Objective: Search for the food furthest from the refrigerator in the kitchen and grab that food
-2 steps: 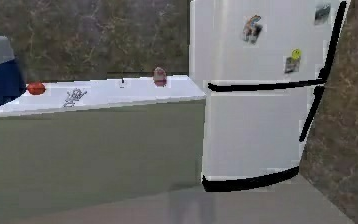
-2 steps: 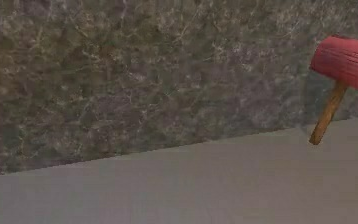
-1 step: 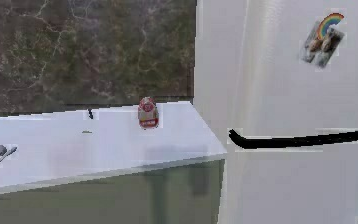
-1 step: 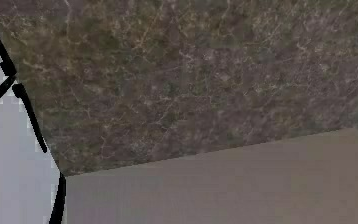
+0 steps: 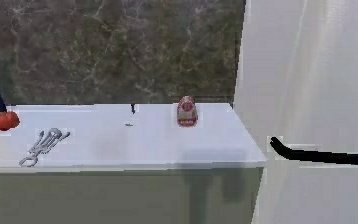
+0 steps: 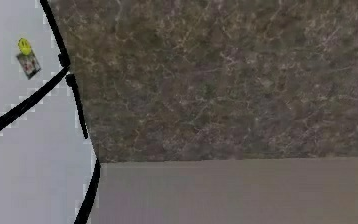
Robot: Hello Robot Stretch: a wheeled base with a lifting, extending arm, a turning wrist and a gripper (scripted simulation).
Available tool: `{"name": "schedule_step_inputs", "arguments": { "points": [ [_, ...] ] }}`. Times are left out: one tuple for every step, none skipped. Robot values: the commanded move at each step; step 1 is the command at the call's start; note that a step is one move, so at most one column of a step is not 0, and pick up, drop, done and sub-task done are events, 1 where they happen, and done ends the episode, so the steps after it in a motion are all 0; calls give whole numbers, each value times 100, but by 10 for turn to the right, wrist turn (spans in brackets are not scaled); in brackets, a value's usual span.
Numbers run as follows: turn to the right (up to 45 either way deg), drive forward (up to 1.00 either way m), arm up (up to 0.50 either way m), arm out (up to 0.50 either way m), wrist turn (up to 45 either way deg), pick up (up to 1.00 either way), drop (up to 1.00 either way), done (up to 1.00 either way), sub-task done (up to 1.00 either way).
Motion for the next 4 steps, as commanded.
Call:
{"name": "schedule_step_inputs", "arguments": {
  "points": [
    [0, 10, 0, 0, 0, 0, 0, 0, 0],
    [-450, 0, 0, 0, 0, 0, 0, 0, 0],
    [-390, 0, 0, 0, 0, 0, 0, 0, 0],
    [-30, 0, 0, 0, 0, 0, 0, 0, 0]
  ]
}}
